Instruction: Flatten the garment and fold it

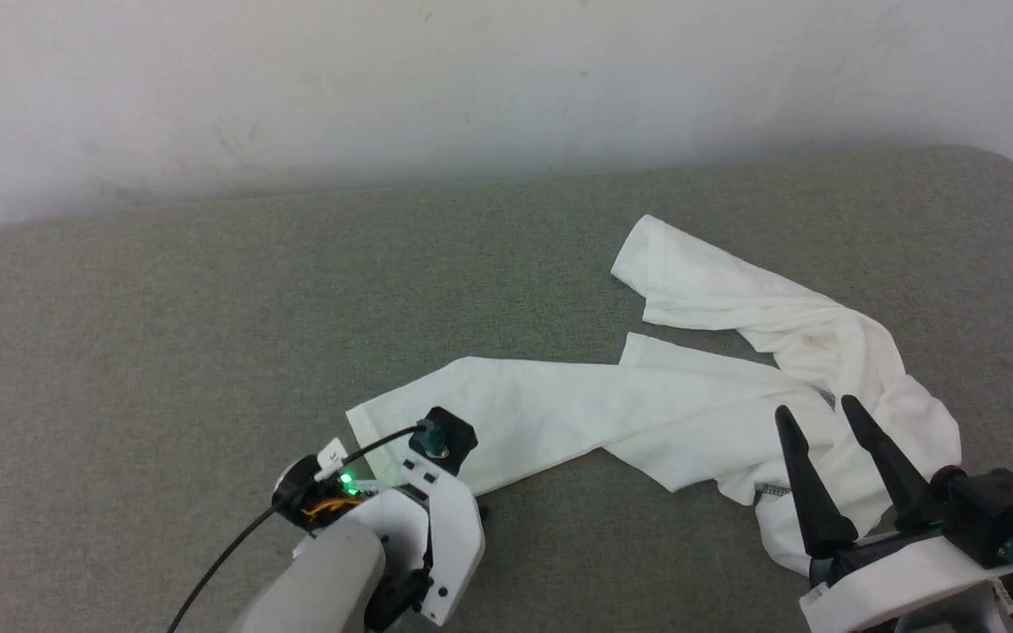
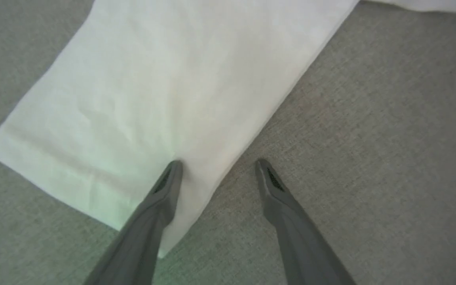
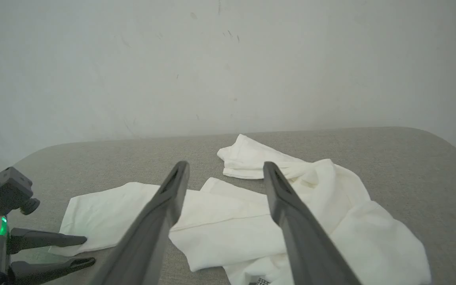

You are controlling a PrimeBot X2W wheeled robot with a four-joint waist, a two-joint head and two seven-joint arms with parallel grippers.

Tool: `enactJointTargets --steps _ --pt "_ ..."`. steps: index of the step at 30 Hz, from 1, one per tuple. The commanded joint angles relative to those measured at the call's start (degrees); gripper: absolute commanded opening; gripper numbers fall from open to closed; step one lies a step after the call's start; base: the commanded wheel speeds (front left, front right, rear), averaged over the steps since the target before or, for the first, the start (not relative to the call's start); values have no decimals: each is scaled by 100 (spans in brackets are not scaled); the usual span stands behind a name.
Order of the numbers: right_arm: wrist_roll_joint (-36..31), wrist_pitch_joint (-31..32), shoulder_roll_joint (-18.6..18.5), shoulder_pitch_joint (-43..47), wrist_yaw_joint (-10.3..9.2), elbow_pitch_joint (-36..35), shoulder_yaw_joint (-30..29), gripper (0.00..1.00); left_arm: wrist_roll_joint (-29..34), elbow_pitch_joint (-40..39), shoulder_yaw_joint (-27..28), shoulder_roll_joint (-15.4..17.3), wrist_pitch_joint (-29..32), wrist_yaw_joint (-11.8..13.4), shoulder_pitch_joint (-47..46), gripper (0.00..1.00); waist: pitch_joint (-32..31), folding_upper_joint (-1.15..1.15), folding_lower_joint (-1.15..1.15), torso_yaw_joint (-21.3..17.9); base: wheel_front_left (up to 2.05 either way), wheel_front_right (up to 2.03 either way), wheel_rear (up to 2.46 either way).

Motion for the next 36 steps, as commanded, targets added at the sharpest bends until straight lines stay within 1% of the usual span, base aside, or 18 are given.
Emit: enactJointTargets --steps 1,2,3,5,7,10,12,15,18,21,22,25,28,30,32,34,35,36 --pt "34 -36 4 -84 -5 16 -11 100 -85 236 -173 87 227 -40 161 53 29 0 1 -31 0 0 0" --pt "35 -44 4 -94 -5 25 -17 100 -180 234 -281 156 335 -40 105 38 35 0 1 -42 0 0 0" --pt "34 -54 6 -104 -5 33 -21 100 -264 223 -366 223 398 -41 59 0 36 0 1 -53 0 0 0" --pt "38 -65 12 -111 -5 52 -26 100 -438 132 -394 328 333 -41 -3 0 22 0 1 -67 0 0 0" --pt "61 -76 25 -97 -5 63 -40 100 -546 -33 -239 432 94 -27 -33 0 -5 0 1 -65 0 0 0" --pt "64 -76 44 -39 -5 68 -117 100 -664 -499 161 641 -352 230 -2 0 -54 0 1 -15 0 0 0" --pt "72 -78 59 4 -5 68 -194 100 -722 -955 478 852 -594 468 81 0 -74 0 1 53 0 0 0" --pt "71 -75 84 55 -5 38 -273 100 -801 -1745 1028 1277 -755 898 325 0 -84 0 1 158 0 0 0" --pt "70 -65 106 78 -5 20 -340 100 -903 -2526 1658 1716 -723 1388 704 0 -49 0 1 282 0 0 0" --pt "70 -65 126 78 -5 -16 -387 100 -981 -3135 2319 2088 -599 1936 1224 0 11 0 1 369 0 0 0" --pt "68 -65 131 71 -5 -24 -400 100 -1013 -3282 2550 2207 -554 2099 1416 0 36 0 1 389 0 0 0" --pt "71 -45 142 43 -5 -21 -439 100 -1194 -3516 3287 2481 -514 2472 1949 0 113 0 1 434 0 0 0" --pt "58 -28 148 3 -5 -6 -442 100 -1309 -3569 3925 2613 -512 2810 2465 0 179 0 1 428 0 0 0" --pt "54 -10 150 -16 -5 6 -440 100 -1445 -3514 4251 2594 -505 2943 2744 0 214 0 1 413 0 0 0" --pt "48 13 152 -34 -5 25 -429 100 -1547 -3335 4392 2557 -505 2949 2976 0 248 0 1 384 0 0 0" --pt "45 31 153 -57 -5 53 -416 100 -1710 -3225 4364 2357 -668 2829 3020 0 267 0 1 355 0 0 0" --pt "46 41 154 -64 -5 66 -415 100 -1747 -3194 4315 2265 -765 2777 3013 15 268 0 1 348 0 0 0" --pt "49 50 154 -69 -5 78 -416 100 -1792 -3168 4258 2152 -878 2721 2987 94 265 0 1 344 0 0 0"
